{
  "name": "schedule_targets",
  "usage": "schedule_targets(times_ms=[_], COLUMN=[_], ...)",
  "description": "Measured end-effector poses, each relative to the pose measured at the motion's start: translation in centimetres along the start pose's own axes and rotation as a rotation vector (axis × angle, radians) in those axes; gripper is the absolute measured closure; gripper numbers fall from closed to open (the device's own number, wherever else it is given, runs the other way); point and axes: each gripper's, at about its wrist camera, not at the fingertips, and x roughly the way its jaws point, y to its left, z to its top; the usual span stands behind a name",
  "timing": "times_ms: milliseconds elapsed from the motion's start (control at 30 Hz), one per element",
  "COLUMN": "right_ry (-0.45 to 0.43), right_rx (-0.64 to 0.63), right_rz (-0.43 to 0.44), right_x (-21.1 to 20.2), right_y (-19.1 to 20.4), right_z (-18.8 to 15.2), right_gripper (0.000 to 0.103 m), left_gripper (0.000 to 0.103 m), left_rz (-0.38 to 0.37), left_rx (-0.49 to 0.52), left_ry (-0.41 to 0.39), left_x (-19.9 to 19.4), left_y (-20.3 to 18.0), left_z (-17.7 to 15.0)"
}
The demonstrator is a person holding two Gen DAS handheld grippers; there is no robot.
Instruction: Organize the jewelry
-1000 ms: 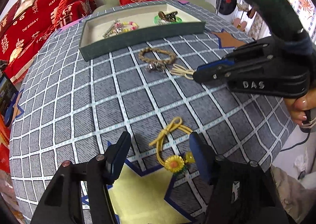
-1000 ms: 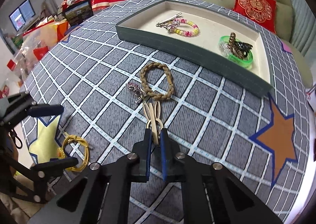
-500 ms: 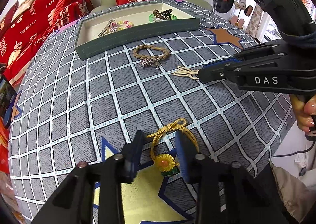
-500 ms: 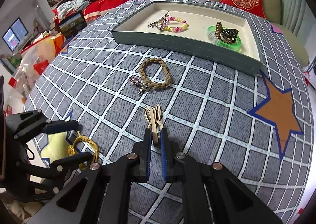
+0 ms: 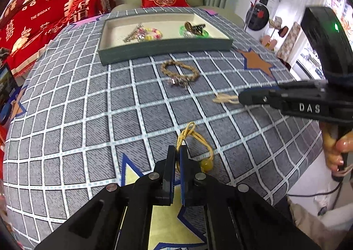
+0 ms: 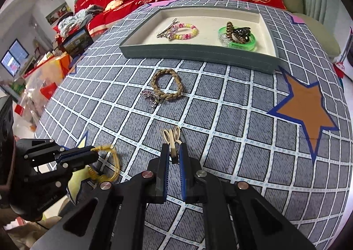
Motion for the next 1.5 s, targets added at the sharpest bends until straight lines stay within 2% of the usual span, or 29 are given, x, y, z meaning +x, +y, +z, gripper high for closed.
schedule_targets(times_ms=[533, 867, 1267, 1500], right_ry=[-0.068, -0.123, -0.198, -0.217], right_rx=[0.045, 0.048, 0.036, 0.057], right_rz=[0.039, 0.041, 0.016, 0.028], right_x=[-2.6, -4.3, -6.7, -6.3], right_y=[-0.4, -0.7, -2.0, -3.1], right_z=[1.4, 3.4, 8.5, 12.8], right_gripper=[0.094, 0.094, 0.094, 0.094], left_gripper=[0.088, 0.088, 0.088, 0.088], left_rz=[-0.001, 0.003, -0.006, 0.01], left_rx=[-0.047, -0.064, -0.049, -0.043], left_ry=[-0.067, -0.127, -0.219, -0.239], left_x=[-1.7, -3.2, -4.8, -3.6], left_y=[1.1, 2.0, 2.5, 3.4], left_z=[2.5, 5.6, 11.9, 16.7])
